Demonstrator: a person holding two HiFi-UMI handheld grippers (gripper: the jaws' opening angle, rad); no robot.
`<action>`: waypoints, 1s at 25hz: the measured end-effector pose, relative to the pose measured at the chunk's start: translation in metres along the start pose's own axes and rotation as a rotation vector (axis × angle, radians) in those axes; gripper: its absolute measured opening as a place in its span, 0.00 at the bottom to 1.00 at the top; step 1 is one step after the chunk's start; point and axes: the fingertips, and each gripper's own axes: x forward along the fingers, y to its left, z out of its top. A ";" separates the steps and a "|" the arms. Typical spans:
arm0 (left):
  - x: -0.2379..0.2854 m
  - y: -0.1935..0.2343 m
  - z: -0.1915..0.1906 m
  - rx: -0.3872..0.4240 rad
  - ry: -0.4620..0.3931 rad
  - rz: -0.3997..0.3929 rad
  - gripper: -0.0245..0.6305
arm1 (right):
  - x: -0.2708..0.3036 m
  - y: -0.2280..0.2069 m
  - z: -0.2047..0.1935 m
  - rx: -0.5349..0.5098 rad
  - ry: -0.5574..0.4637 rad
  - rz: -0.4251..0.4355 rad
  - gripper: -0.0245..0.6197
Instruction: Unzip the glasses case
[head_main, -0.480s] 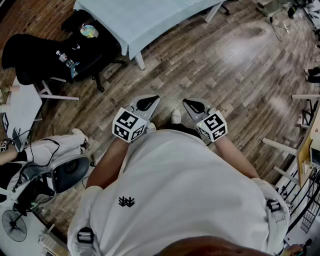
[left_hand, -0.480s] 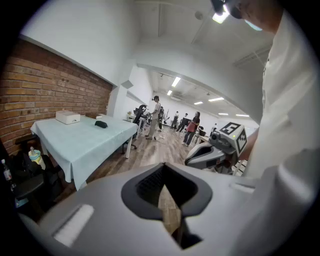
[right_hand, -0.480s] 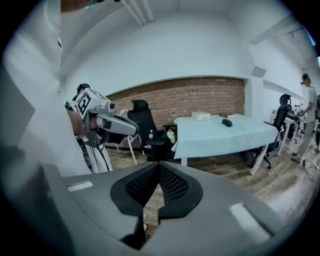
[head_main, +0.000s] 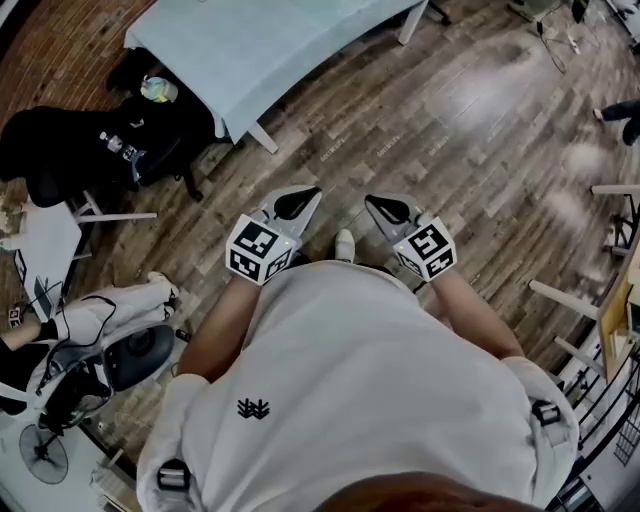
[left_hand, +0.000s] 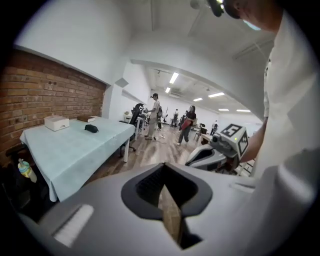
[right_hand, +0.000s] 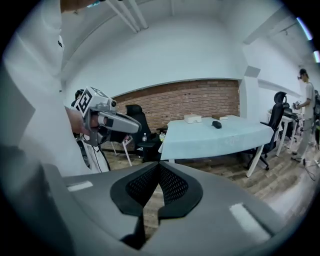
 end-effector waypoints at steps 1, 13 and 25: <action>0.008 0.002 0.006 -0.019 -0.014 0.009 0.12 | -0.002 -0.009 -0.001 0.000 -0.002 0.003 0.04; 0.087 0.073 0.045 -0.024 -0.055 0.047 0.12 | 0.028 -0.117 0.010 0.048 -0.025 -0.066 0.10; 0.193 0.239 0.136 -0.047 -0.103 -0.064 0.12 | 0.138 -0.272 0.101 0.011 0.065 -0.130 0.10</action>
